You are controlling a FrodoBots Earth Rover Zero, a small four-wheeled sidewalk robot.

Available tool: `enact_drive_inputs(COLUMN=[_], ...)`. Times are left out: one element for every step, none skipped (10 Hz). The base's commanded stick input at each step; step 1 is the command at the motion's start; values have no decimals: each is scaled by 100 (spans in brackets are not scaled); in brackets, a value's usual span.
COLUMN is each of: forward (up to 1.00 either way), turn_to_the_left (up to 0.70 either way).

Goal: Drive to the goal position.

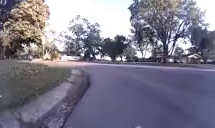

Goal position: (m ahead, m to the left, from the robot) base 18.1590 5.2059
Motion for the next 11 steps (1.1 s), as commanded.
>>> enact_drive_inputs(forward=[100,100,100,100,100,100,100,100,100,100,100], turn_to_the_left=[0,0,0,0,0,0,0,0,0,0,0])
